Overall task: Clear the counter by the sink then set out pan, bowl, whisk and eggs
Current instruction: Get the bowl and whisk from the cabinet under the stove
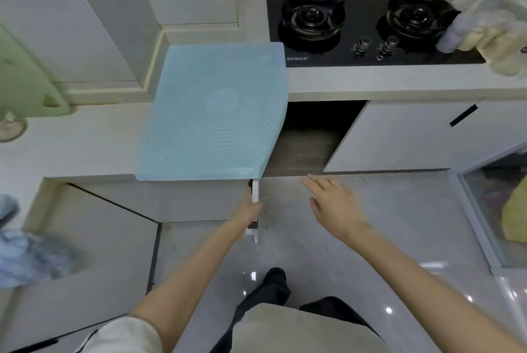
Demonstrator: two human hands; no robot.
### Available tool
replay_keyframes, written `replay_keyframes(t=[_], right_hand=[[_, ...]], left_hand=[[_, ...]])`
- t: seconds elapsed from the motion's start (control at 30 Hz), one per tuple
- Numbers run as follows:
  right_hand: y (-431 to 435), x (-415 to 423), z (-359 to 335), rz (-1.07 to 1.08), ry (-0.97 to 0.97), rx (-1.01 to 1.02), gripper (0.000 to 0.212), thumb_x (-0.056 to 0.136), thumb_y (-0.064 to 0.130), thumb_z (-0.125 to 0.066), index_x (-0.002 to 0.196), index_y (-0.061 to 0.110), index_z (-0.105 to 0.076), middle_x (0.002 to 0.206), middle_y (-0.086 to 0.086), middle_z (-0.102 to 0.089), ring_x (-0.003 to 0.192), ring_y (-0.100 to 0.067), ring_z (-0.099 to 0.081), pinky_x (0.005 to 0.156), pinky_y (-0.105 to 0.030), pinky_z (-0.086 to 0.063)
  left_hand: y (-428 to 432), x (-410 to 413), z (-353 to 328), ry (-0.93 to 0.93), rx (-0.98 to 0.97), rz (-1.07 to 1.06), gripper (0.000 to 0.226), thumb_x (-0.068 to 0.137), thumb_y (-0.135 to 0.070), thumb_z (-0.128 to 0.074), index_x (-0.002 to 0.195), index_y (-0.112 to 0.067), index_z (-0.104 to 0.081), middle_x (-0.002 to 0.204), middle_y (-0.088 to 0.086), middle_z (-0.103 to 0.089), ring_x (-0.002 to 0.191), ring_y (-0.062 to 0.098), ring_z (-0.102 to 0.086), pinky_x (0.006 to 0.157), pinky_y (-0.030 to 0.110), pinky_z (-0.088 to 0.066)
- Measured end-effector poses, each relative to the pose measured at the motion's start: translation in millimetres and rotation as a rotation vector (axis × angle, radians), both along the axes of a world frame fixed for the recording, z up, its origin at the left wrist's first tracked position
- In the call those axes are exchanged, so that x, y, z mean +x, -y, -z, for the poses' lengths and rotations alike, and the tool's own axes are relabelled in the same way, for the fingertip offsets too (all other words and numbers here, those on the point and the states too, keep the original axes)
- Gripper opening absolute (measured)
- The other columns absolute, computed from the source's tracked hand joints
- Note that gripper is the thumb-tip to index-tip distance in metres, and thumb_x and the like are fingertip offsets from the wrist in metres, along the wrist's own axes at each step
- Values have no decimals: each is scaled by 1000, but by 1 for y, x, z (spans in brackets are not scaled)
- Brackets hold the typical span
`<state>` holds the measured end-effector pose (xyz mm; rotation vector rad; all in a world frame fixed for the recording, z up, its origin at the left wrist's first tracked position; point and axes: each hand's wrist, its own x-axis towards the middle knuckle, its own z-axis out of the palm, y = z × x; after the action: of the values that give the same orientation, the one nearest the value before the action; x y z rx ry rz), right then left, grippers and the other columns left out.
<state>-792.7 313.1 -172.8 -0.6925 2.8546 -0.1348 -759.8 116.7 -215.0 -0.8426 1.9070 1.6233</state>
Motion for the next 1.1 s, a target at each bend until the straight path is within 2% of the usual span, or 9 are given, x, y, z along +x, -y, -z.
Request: replay_keyframes(t=[0.07, 0.17, 0.4, 0.53, 0.67, 0.77, 0.83, 0.93, 1.1], right_hand=[[-1, -13, 6, -2, 34, 10, 49, 100, 23, -38, 148, 26, -29, 153, 5, -32, 135, -19, -36, 106, -33, -31], [-5, -28, 12, -2, 63, 1, 48, 97, 18, -44, 145, 22, -37, 149, 0, -40, 128, -26, -44, 100, -39, -38], [-26, -62, 32, -40, 126, 41, 52, 98, 20, -39, 148, 25, -28, 153, 3, -32, 131, -22, -39, 102, -38, -35], [-60, -86, 37, -83, 148, 56, 52, 100, 19, -36, 150, 27, -22, 155, 5, -27, 135, -19, -33, 106, -33, -30], [-100, -116, 33, -110, 156, 49, 53, 99, 16, -36, 149, 27, -23, 154, 6, -27, 137, -18, -31, 107, -34, -32], [-133, -144, 28, -121, 151, -6, 52, 98, 14, -39, 148, 25, -28, 153, 5, -31, 135, -19, -34, 105, -33, -33], [-158, -160, 24, -143, 139, -15, 51, 98, 14, -39, 147, 24, -30, 152, 5, -33, 133, -19, -36, 103, -33, -35], [-195, -184, 19, -155, 125, -12, 49, 99, 15, -38, 147, 24, -32, 152, 4, -33, 133, -20, -36, 103, -35, -35], [-242, -221, 9, -153, 89, -27, 50, 97, 13, -42, 145, 23, -35, 151, 2, -35, 133, -22, -37, 102, -36, -33]], left_hand=[[-1, -5, 9, 23, 0, 1, 48, 94, -9, -44, 139, -21, -35, 104, 0, -55, 85, 19, -54, 75, 31, -48], [-6, -12, 17, 28, 8, -7, 58, 83, -17, -51, 138, -28, -34, 108, 3, -59, 81, 25, -56, 76, 41, -52], [-26, -18, 42, 69, 21, -68, 93, 62, -36, -63, 146, -38, -25, 138, 1, -51, 121, 27, -53, 95, 40, -51], [-70, -31, 32, 31, 63, -124, 77, 81, -10, -58, 147, -32, -25, 113, -4, -62, 95, 16, -62, 88, 35, -55], [-120, -50, 32, 3, 103, -131, 70, 75, -14, -57, 138, -38, -36, 113, -2, -62, 105, 23, -60, 93, 45, -52], [-156, -75, 27, -12, 155, -181, 50, 87, -2, -52, 123, -35, -42, 102, -8, -59, 99, 17, -59, 88, 32, -55], [-177, -93, 24, 2, 198, -209, 47, 91, -5, -49, 128, -33, -40, 112, -10, -57, 99, 11, -55, 73, 20, -52], [-203, -125, 29, 36, 250, -218, 59, 94, -20, -53, 145, -33, -28, 144, -4, -40, 125, 21, -45, 90, 29, -43], [-231, -189, 30, 28, 421, -355, 52, 97, -47, -42, 144, -25, -34, 152, -2, -34, 134, 26, -38, 99, 39, -40]])
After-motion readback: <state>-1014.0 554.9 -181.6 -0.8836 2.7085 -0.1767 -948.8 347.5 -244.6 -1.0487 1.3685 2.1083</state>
